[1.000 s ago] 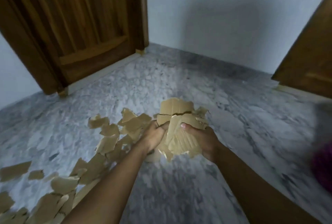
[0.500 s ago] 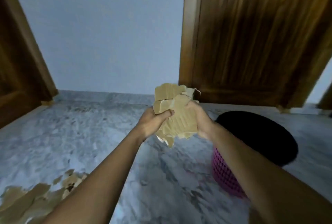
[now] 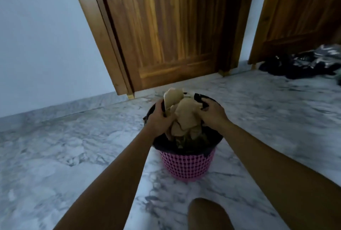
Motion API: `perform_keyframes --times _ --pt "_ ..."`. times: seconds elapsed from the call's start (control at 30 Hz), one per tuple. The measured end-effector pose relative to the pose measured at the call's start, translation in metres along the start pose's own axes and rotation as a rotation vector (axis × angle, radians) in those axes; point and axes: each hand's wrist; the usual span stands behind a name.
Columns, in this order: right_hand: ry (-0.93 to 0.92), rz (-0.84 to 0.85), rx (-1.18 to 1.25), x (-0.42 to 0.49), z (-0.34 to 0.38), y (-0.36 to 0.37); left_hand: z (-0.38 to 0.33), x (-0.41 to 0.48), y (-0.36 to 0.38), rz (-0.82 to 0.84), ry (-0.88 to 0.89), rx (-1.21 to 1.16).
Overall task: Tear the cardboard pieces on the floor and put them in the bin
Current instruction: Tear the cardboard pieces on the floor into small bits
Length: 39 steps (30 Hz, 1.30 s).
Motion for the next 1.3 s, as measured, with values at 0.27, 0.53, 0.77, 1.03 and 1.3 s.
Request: perform_keyframes --times 0.27,0.53,0.77,1.03,1.3 --pt "0.055 -0.03 -0.256 0.012 0.001 0.0 0.005 0.015 -0.004 -0.014 -0.04 0.111" --pt "-0.276 0.327 -0.385 -0.041 0.128 0.165 0.052 -0.089 -0.18 -0.155 -0.276 0.081" --pt "-0.418 0.768 -0.557 -0.17 0.184 0.417 0.193 -0.322 -0.348 -0.28 -0.606 0.199" --pt "-0.501 0.88 -0.807 -0.277 0.189 0.585 0.304 -0.49 -0.423 -0.321 -0.769 0.156" --pt "-0.456 0.834 -0.96 -0.274 0.166 0.663 0.381 -0.505 -0.419 -0.336 -0.759 0.123"
Point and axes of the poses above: each hand's wrist, its own x-axis towards the middle knuckle, its own y-axis out of the palm, z = x × y, and after that the axes turned 8 degrees about y, right-handed
